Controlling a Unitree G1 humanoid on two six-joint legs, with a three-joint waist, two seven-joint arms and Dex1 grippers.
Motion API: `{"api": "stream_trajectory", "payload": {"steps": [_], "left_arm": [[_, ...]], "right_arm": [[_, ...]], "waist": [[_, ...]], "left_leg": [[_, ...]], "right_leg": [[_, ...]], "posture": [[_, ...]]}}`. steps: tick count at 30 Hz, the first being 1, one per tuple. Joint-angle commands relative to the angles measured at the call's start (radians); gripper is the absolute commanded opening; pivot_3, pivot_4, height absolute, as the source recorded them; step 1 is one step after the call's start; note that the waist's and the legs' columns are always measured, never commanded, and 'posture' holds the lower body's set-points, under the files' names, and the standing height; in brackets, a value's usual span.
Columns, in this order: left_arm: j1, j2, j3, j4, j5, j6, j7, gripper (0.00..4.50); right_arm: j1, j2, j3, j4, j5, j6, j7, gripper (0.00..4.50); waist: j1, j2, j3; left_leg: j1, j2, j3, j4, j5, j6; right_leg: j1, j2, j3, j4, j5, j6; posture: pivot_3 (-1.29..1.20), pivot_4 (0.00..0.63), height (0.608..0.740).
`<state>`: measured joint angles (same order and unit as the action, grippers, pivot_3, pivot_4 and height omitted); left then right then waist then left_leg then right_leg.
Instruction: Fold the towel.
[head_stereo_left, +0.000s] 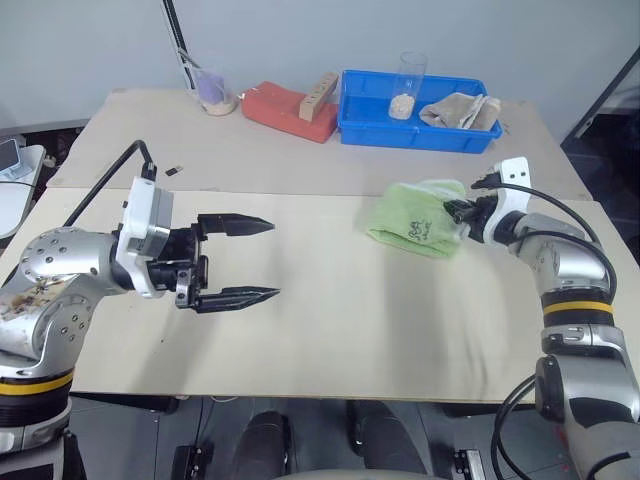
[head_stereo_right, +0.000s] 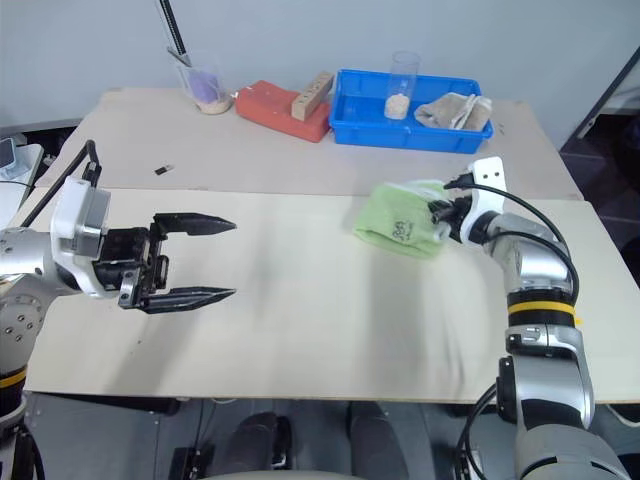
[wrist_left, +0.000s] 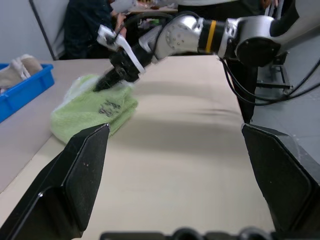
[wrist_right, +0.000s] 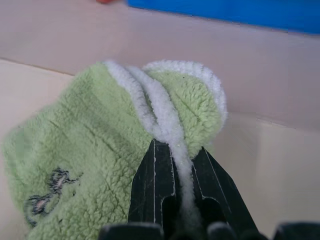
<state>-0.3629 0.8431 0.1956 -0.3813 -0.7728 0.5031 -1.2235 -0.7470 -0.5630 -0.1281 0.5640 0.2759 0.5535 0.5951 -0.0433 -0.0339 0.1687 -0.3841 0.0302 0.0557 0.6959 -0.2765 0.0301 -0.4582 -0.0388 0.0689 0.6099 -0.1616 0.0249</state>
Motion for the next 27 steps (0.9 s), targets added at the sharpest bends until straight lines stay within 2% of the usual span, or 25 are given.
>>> {"api": "stream_trajectory", "payload": {"steps": [1,4,10,14,21,24,27], "left_arm": [[-0.031,0.007,-0.017,0.016,0.004,0.011,0.009,4.5],[-0.02,0.015,-0.03,0.034,0.023,0.007,0.004,4.5],[0.005,0.0,0.0,0.057,0.054,-0.004,0.068,4.5],[0.058,0.025,0.057,0.054,0.099,-0.028,0.119,4.5],[0.292,0.153,0.187,-0.025,0.225,0.056,0.233,4.5],[0.448,0.154,0.305,-0.062,0.286,0.049,0.256,4.5],[0.522,0.124,0.382,-0.073,0.288,0.029,0.265,4.5]], "right_arm": [[0.001,0.019,-0.033,0.038,-0.016,-0.034,-0.066,0.02],[-0.005,0.031,-0.064,0.028,-0.007,-0.048,-0.108,1.18],[0.007,0.019,-0.103,-0.108,0.033,0.012,-0.093,3.27],[0.006,-0.035,-0.131,-0.213,0.067,0.031,-0.042,4.44],[0.2,-0.267,-0.026,-0.549,0.08,-0.117,0.348,4.44],[0.29,-0.342,-0.039,-0.644,0.112,-0.16,0.48,4.44],[0.37,-0.389,-0.042,-0.679,0.126,-0.159,0.544,4.44]], "waist": [[-0.006,0.0,0.0],[-0.011,0.0,0.0],[-0.013,0.0,0.0],[-0.012,0.0,0.0],[-0.004,0.0,0.0],[-0.004,0.0,0.0],[0.001,0.0,0.0]], "left_leg": [[0.0,0.0,0.0,0.0,0.0,0.0],[0.0,0.0,0.0,0.0,0.0,0.0],[0.0,0.0,0.0,0.0,0.0,0.0],[0.0,0.0,0.0,0.0,0.0,0.0],[0.001,0.002,0.0,-0.003,-0.001,0.001],[0.002,0.003,0.001,-0.003,-0.001,0.001],[0.004,0.003,0.003,-0.002,-0.001,0.001]], "right_leg": [[0.0,0.0,0.0,0.0,0.0,0.0],[0.0,0.0,0.001,0.001,0.0,0.0],[0.0,0.0,0.001,0.001,-0.001,0.002],[0.0,0.0,0.001,0.001,-0.001,0.002],[-0.001,0.0,0.0,0.0,-0.006,0.007],[-0.001,-0.001,0.0,0.001,-0.006,0.007],[-0.001,-0.003,0.0,0.002,-0.007,0.006]], "posture": [[0.0,0.15,0.714],[0.0,0.15,0.714],[0.0,0.15,0.714],[0.0,0.15,0.714],[0.0,0.15,0.714],[0.0,0.15,0.714],[0.0,0.15,0.714]]}}
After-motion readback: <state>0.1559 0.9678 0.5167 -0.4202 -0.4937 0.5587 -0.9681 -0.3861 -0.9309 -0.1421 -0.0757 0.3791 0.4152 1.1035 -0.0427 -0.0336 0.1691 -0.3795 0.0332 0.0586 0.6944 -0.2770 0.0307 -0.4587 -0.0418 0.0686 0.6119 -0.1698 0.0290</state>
